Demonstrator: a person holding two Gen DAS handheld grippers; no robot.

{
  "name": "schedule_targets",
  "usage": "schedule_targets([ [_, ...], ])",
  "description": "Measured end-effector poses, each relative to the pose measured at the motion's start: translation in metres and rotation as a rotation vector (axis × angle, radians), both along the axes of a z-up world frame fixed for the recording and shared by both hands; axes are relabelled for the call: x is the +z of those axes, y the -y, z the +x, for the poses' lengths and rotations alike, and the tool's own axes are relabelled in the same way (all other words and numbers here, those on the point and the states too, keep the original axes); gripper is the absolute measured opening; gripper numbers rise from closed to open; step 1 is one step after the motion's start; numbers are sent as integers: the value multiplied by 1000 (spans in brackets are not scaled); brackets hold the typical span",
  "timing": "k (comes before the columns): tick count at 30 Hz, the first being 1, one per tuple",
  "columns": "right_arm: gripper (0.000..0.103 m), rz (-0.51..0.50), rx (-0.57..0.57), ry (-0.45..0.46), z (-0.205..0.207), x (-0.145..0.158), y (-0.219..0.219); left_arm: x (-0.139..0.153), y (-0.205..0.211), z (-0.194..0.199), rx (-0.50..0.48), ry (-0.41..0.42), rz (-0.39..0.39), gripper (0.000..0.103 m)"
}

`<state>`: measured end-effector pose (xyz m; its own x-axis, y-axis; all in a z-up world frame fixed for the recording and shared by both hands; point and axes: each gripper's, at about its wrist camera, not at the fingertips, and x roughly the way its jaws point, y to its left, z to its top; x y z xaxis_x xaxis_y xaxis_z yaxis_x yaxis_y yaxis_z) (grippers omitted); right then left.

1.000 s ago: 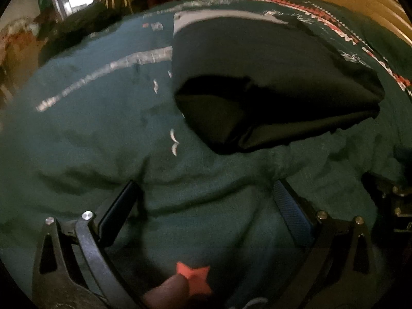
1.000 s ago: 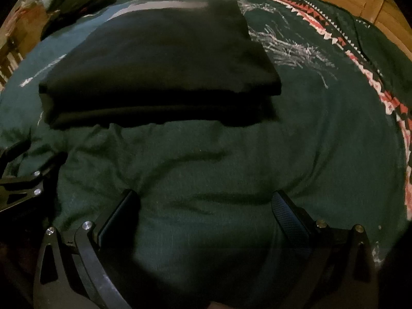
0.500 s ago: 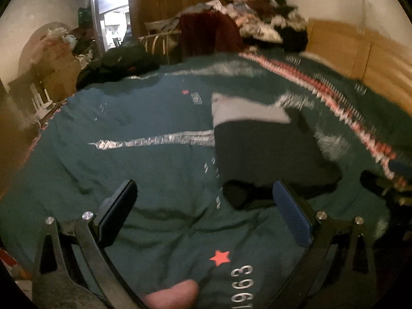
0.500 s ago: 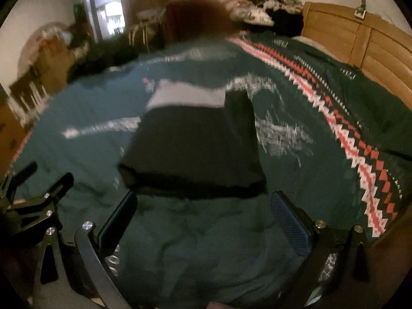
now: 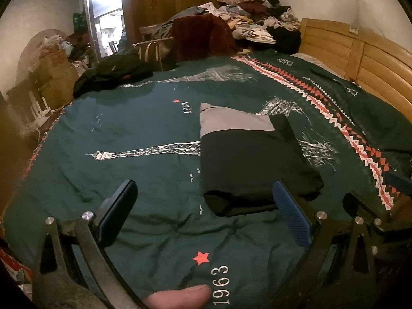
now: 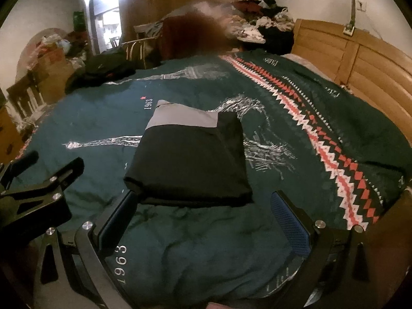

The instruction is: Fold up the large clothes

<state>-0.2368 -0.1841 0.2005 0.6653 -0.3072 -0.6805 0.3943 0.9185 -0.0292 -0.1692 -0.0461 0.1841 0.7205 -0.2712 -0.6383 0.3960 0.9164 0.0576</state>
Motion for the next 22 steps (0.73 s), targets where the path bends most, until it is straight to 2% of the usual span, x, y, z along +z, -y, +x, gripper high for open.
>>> schedule_targets([
  [9,103,10,-14,-3,-10,-2,6,-5,9,0,-18,-83,-22,103],
  [15,103,11,-15,-3,-12,-3,8,-7,15,-4,-15,-59,8,103],
  [22,103,-1,-19,-4,-13,-6,7,-3,17,-2,-8,-47,-17,102],
])
